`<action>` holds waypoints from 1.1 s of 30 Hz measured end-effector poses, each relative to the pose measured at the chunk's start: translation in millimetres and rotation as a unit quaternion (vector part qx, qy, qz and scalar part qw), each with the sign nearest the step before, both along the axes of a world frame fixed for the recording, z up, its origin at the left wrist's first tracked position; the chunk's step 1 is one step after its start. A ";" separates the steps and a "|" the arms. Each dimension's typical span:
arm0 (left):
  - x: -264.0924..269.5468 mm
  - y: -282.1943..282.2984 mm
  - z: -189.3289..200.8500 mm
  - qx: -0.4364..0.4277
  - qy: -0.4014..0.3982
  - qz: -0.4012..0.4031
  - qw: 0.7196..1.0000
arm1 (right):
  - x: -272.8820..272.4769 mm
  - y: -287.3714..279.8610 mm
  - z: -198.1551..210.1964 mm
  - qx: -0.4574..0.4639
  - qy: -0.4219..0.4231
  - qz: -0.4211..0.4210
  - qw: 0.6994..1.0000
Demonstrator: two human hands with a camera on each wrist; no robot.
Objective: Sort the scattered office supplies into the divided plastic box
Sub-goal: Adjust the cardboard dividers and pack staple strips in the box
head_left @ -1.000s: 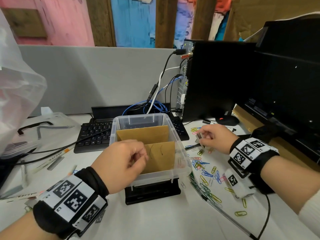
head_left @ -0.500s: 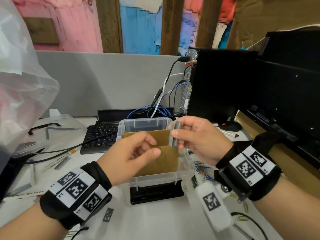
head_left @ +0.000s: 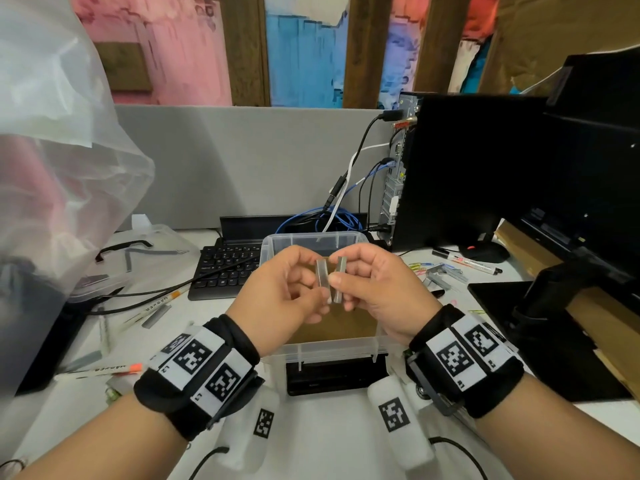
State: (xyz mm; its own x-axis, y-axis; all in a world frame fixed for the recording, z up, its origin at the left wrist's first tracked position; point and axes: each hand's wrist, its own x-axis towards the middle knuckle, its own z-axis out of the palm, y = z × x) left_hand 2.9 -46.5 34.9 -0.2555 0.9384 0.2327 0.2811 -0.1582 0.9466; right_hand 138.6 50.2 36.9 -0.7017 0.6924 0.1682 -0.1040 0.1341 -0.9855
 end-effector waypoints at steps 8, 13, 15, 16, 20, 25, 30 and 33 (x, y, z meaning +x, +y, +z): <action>-1.7 -1.6 -0.5 0.009 -0.004 -0.036 0.999 | 4.5 3.8 -0.5 -0.081 0.095 -0.018 0.992; -4.4 -1.2 1.2 0.004 0.001 -0.054 0.999 | 7.2 4.5 1.6 -0.095 0.122 0.036 0.987; -4.6 -1.4 1.3 0.008 0.005 -0.052 0.999 | 7.9 4.6 1.8 -0.101 0.127 0.048 0.986; -4.6 -1.4 1.1 0.009 0.006 -0.050 0.999 | 7.9 4.5 1.6 -0.103 0.128 0.052 0.985; -5.5 0.7 0.3 0.009 -0.002 -0.030 1.000 | 6.5 4.4 -0.4 -0.091 0.123 0.049 0.987; -7.0 2.2 -0.5 0.010 -0.003 -0.023 1.000 | 5.7 4.5 -1.5 -0.055 0.102 0.030 0.993; -7.4 3.6 0.5 -0.005 -0.002 -0.024 1.000 | 5.6 3.0 0.6 -0.077 0.109 0.033 0.991; -8.2 3.8 1.0 -0.007 -0.029 -0.014 0.999 | 6.1 1.0 2.0 -0.074 0.111 0.036 0.990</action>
State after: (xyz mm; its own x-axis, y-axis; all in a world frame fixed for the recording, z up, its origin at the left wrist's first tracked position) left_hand -5.3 -42.7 35.9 -0.2424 0.9484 0.2046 0.2206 -0.1515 0.9635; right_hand 144.7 51.2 38.9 -0.7077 0.6701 0.2238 -0.3245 -0.0269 -0.9455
